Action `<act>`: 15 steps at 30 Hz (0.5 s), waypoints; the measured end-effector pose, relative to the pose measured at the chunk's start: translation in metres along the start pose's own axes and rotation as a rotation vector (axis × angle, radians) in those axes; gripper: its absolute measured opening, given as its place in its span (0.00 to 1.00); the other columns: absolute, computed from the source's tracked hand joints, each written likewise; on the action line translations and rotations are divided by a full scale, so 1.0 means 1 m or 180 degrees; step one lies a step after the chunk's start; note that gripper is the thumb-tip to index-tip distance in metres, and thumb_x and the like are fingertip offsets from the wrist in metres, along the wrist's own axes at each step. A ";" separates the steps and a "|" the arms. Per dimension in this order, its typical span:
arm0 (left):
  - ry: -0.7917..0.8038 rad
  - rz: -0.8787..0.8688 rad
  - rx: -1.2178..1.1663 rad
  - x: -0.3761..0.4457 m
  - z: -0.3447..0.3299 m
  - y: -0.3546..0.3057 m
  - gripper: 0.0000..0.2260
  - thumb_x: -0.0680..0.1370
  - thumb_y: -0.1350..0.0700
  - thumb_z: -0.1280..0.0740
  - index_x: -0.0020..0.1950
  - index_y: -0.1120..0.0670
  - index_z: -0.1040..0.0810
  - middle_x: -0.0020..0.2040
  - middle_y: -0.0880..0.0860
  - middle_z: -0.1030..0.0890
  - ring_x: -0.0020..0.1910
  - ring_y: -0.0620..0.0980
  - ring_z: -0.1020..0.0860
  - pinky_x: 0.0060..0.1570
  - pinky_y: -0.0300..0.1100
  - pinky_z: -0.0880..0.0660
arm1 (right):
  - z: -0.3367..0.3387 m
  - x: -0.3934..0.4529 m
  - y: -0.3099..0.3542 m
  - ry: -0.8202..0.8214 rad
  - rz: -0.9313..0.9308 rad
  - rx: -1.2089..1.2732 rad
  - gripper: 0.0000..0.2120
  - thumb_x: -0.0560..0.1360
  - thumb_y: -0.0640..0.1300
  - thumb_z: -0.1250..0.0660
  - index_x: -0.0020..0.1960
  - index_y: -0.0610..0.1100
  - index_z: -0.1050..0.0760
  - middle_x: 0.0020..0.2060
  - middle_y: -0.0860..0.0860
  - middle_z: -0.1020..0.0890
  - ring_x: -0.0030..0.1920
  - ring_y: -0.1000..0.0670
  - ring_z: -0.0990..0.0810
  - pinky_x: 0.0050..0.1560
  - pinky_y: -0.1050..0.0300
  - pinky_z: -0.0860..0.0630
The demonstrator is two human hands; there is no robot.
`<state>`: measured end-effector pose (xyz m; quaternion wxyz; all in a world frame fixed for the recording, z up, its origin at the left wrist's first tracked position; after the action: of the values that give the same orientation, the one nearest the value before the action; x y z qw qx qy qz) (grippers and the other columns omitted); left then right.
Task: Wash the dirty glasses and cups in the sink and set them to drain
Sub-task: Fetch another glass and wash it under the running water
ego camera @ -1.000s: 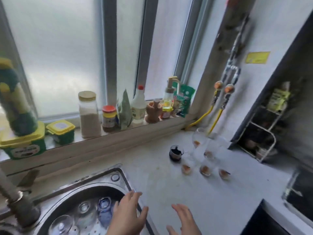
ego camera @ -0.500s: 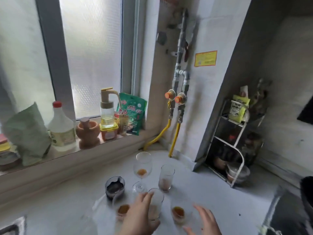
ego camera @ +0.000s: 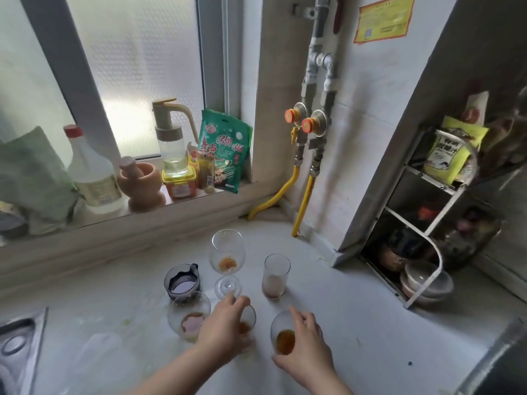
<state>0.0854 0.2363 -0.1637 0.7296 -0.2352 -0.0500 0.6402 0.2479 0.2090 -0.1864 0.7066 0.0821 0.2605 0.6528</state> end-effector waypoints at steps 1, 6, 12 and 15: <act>-0.0015 -0.0021 -0.0052 -0.007 0.003 0.000 0.27 0.70 0.49 0.32 0.68 0.45 0.35 0.65 0.45 0.32 0.62 0.49 0.29 0.48 0.41 0.28 | 0.003 -0.004 0.001 -0.0006 0.0007 -0.0017 0.47 0.64 0.60 0.31 0.76 0.56 0.53 0.67 0.54 0.42 0.70 0.52 0.40 0.60 0.57 0.30; -0.0161 -0.0045 -0.0544 -0.063 0.028 0.024 0.29 0.66 0.44 0.30 0.66 0.41 0.34 0.60 0.40 0.31 0.59 0.42 0.28 0.54 0.40 0.27 | 0.016 -0.033 0.026 -0.0029 0.0267 -0.0331 0.47 0.63 0.65 0.33 0.75 0.60 0.54 0.63 0.57 0.41 0.68 0.55 0.39 0.59 0.62 0.32; -0.0508 0.0176 -0.0626 -0.151 0.084 0.100 0.29 0.66 0.43 0.27 0.65 0.39 0.34 0.53 0.37 0.32 0.52 0.35 0.31 0.53 0.33 0.30 | 0.003 -0.090 0.108 -0.0111 0.0711 -0.0495 0.51 0.50 0.73 0.47 0.72 0.66 0.55 0.56 0.61 0.41 0.65 0.59 0.36 0.50 0.68 0.34; -0.0794 0.0352 -0.0603 -0.203 0.113 0.152 0.31 0.64 0.42 0.31 0.66 0.39 0.34 0.54 0.38 0.31 0.55 0.36 0.29 0.56 0.37 0.28 | -0.018 -0.123 0.177 0.0004 0.1141 -0.0562 0.51 0.51 0.76 0.49 0.71 0.68 0.62 0.55 0.61 0.42 0.66 0.61 0.38 0.48 0.68 0.37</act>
<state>-0.1307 0.0840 -0.0792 0.6560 -0.2240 -0.1874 0.6960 0.0822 0.1103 -0.0889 0.5834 0.0644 0.1839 0.7885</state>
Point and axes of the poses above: each hand's wrist, its own x-axis towards the middle knuckle, its own z-axis out of the back of the hand, y = z × x, the point moved 10 cm from there along x, towards the middle knuckle
